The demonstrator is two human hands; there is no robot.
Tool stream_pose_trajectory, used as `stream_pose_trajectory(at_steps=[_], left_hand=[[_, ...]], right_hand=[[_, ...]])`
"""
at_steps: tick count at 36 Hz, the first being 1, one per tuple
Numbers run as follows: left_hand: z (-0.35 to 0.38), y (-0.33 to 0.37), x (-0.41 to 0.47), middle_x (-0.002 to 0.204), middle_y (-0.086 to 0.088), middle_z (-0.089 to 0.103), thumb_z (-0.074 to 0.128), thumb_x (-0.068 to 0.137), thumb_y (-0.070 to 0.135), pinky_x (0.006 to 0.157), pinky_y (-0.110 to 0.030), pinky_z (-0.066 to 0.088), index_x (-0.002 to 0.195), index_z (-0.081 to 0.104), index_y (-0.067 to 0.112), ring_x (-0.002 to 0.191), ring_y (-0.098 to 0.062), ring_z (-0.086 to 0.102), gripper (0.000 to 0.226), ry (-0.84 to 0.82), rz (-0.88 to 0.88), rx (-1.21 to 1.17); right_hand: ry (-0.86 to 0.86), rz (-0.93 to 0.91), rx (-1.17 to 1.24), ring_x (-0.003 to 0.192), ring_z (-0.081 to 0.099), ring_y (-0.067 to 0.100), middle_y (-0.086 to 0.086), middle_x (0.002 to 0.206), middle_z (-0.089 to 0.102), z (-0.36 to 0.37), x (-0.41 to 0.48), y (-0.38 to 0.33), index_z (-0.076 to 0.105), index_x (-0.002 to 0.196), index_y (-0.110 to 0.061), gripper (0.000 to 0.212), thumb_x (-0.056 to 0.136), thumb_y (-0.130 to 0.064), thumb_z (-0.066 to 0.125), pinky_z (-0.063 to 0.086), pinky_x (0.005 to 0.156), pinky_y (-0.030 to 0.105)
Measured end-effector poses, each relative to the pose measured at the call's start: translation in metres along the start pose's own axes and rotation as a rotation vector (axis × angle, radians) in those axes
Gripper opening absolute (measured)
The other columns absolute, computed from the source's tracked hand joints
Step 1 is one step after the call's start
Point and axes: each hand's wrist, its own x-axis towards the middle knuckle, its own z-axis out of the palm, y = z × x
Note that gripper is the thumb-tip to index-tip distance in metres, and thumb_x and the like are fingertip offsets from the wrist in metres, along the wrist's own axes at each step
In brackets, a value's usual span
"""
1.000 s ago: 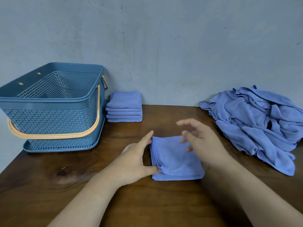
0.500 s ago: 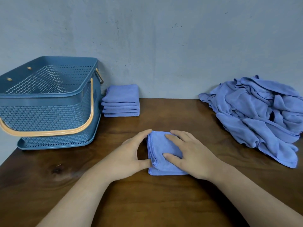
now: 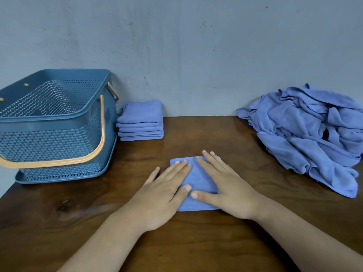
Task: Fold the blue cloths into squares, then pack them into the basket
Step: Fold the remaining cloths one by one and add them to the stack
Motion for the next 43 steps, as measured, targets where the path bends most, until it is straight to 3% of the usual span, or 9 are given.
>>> stream_pose_trajectory(at_steps=[4, 7, 13, 22, 27, 29, 33, 39, 43], left_hand=[[-0.004, 0.004, 0.001, 0.165, 0.034, -0.027, 0.012, 0.109, 0.060, 0.131, -0.037, -0.010, 0.165, -0.012, 0.046, 0.145, 0.018, -0.031, 0.063, -0.035, -0.034, 0.056], [-0.003, 0.002, 0.001, 0.165, 0.032, -0.028, 0.014, 0.108, 0.063, 0.131, -0.037, -0.009, 0.165, -0.014, 0.044, 0.145, 0.017, -0.032, 0.066, -0.040, -0.051, 0.059], [-0.003, 0.001, 0.000, 0.167, 0.032, -0.024, 0.023, 0.105, 0.069, 0.131, -0.037, -0.010, 0.166, -0.011, 0.042, 0.149, 0.015, -0.027, 0.075, 0.009, -0.135, 0.030], [0.000, -0.004, 0.004, 0.172, 0.028, 0.001, 0.030, 0.108, 0.057, 0.133, -0.039, 0.001, 0.168, 0.009, 0.039, 0.154, 0.013, -0.014, 0.067, 0.171, -0.163, -0.066], [-0.010, 0.000, -0.002, 0.149, 0.028, 0.049, 0.058, 0.105, 0.028, 0.123, -0.038, 0.032, 0.142, 0.056, 0.037, 0.150, -0.001, 0.035, 0.038, 0.399, 0.189, -0.105], [-0.011, 0.005, -0.004, 0.132, 0.025, 0.059, 0.066, 0.101, 0.021, 0.113, -0.037, 0.040, 0.126, 0.066, 0.034, 0.134, -0.006, 0.052, 0.027, 0.362, 0.287, -0.070], [-0.008, 0.005, -0.005, 0.124, 0.025, 0.061, 0.069, 0.100, 0.033, 0.107, -0.037, 0.043, 0.120, 0.067, 0.038, 0.124, -0.004, 0.057, 0.021, 0.218, 0.315, -0.056], [-0.006, 0.002, 0.003, 0.123, 0.024, 0.060, 0.066, 0.102, 0.039, 0.103, -0.034, 0.046, 0.117, 0.065, 0.038, 0.123, -0.012, 0.056, 0.015, 0.390, 0.096, -0.218], [0.002, -0.008, 0.009, 0.136, 0.036, 0.043, 0.061, 0.083, 0.079, 0.110, -0.032, 0.044, 0.136, 0.048, 0.048, 0.134, 0.003, 0.039, 0.063, 0.336, -0.161, -0.193]], right_hand=[[0.158, 0.018, 0.124, 0.153, -0.005, -0.017, -0.031, 0.170, 0.009, -0.009, -0.010, 0.018, 0.029, 0.164, -0.039, 0.069, 0.102, -0.065, 0.044, 0.008, 0.132, 0.036], [0.109, 0.052, 0.046, 0.151, -0.002, -0.020, -0.035, 0.168, 0.010, -0.012, -0.012, 0.027, 0.029, 0.164, -0.041, 0.057, 0.109, -0.054, 0.038, 0.007, 0.132, 0.037], [-0.053, 0.051, -0.135, 0.151, -0.020, -0.015, -0.035, 0.167, -0.019, -0.014, -0.009, 0.024, -0.001, 0.166, -0.045, 0.083, 0.099, -0.078, 0.034, -0.004, 0.131, 0.033], [-0.105, 0.065, -0.170, 0.152, -0.029, -0.005, -0.033, 0.163, -0.033, -0.011, -0.010, 0.021, -0.017, 0.158, -0.059, 0.100, 0.080, -0.099, 0.031, -0.008, 0.131, 0.038], [-0.087, 0.057, -0.185, 0.153, -0.028, -0.004, -0.031, 0.165, -0.032, -0.011, -0.010, 0.021, -0.017, 0.158, -0.059, 0.099, 0.080, -0.100, 0.026, -0.006, 0.131, 0.039], [-0.074, 0.056, -0.190, 0.154, -0.028, -0.002, -0.031, 0.165, -0.032, -0.010, -0.011, 0.022, -0.017, 0.158, -0.059, 0.098, 0.080, -0.100, 0.025, -0.005, 0.132, 0.039], [-0.065, 0.050, -0.186, 0.154, -0.029, -0.001, -0.033, 0.164, -0.031, -0.011, -0.012, 0.024, -0.015, 0.158, -0.060, 0.094, 0.083, -0.099, 0.024, -0.006, 0.131, 0.036], [0.062, 0.075, 0.027, 0.156, -0.003, -0.009, -0.036, 0.169, 0.003, -0.018, -0.009, 0.027, 0.024, 0.161, -0.056, 0.060, 0.102, -0.069, 0.026, 0.002, 0.130, 0.028], [0.271, 0.274, -0.059, 0.157, 0.015, 0.004, -0.020, 0.167, 0.030, -0.017, 0.001, 0.034, 0.040, 0.157, -0.039, 0.066, 0.099, -0.071, 0.039, 0.020, 0.128, 0.040]])
